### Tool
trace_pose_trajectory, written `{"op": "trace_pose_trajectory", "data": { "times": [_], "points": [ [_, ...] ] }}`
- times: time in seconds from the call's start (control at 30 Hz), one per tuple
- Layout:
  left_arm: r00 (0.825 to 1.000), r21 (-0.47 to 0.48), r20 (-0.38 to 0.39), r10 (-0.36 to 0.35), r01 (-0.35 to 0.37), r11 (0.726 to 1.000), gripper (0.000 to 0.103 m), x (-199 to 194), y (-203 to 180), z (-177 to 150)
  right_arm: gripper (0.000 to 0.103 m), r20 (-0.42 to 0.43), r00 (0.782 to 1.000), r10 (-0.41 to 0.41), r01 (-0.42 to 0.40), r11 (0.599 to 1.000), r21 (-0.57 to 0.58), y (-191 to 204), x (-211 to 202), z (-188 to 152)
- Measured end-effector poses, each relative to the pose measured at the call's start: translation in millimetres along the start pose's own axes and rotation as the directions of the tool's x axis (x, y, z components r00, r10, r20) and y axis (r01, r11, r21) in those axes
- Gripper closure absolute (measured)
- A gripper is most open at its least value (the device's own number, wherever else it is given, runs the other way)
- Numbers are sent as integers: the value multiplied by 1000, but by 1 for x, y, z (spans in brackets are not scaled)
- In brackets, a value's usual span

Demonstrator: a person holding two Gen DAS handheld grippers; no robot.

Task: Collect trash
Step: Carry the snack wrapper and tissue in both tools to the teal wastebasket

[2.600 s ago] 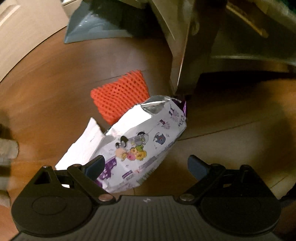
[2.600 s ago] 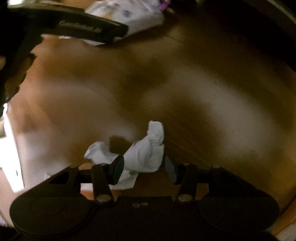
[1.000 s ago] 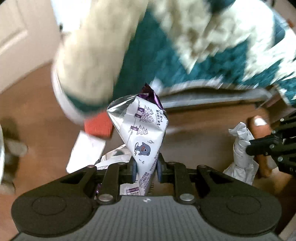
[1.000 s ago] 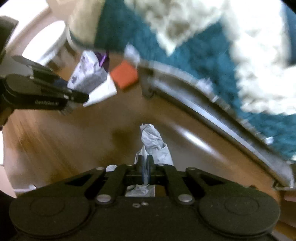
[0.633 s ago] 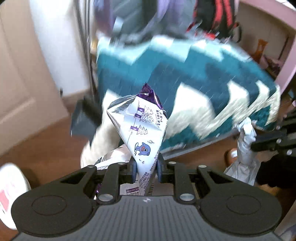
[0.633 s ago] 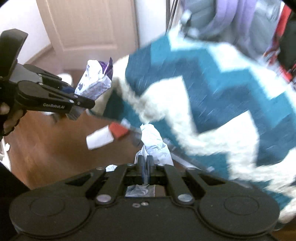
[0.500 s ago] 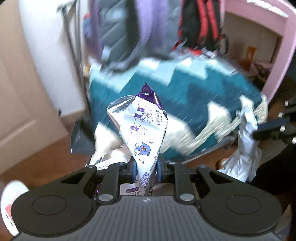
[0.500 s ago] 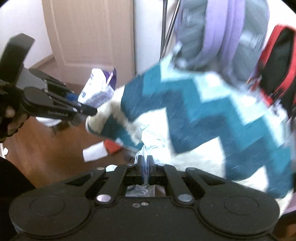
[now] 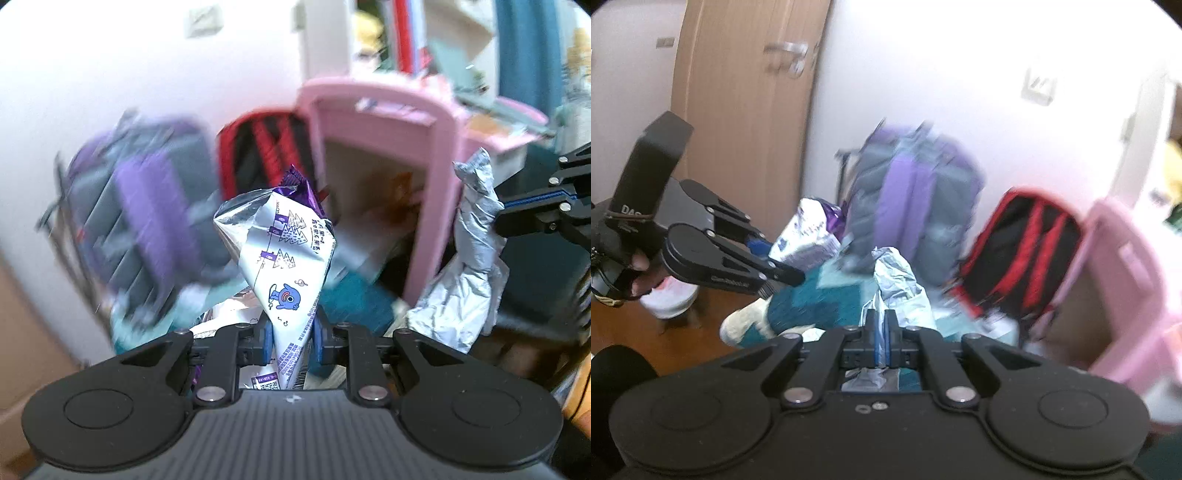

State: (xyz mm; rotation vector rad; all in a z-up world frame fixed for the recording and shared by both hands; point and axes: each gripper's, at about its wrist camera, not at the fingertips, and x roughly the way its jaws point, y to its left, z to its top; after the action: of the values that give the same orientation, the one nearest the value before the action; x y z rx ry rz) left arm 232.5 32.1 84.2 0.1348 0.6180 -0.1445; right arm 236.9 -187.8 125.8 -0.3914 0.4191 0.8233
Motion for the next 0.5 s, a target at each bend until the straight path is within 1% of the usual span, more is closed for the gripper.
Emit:
{"op": "trace_pose_trajectory", "data": {
  "times": [0.13,0.2,0.37,0.5],
  "points": [
    [995,52,41,-89,87,995,83,-9,-56,52,100,57,994,-93,92,996,21,-36,-55,4],
    [991,92,54,-119,114,989,83,-15,-86,71,100,70,987,-145,142,989,48,-57,-82,1],
    [976,163,72,-204,191,968,83,-16,-155,115,100,78,962,-260,250,961,117,-105,-136,-7],
    [959,205,70,-274,255,945,83,-11,-202,143,100,54,939,-339,327,932,157,-137,-167,-19]
  ]
}}
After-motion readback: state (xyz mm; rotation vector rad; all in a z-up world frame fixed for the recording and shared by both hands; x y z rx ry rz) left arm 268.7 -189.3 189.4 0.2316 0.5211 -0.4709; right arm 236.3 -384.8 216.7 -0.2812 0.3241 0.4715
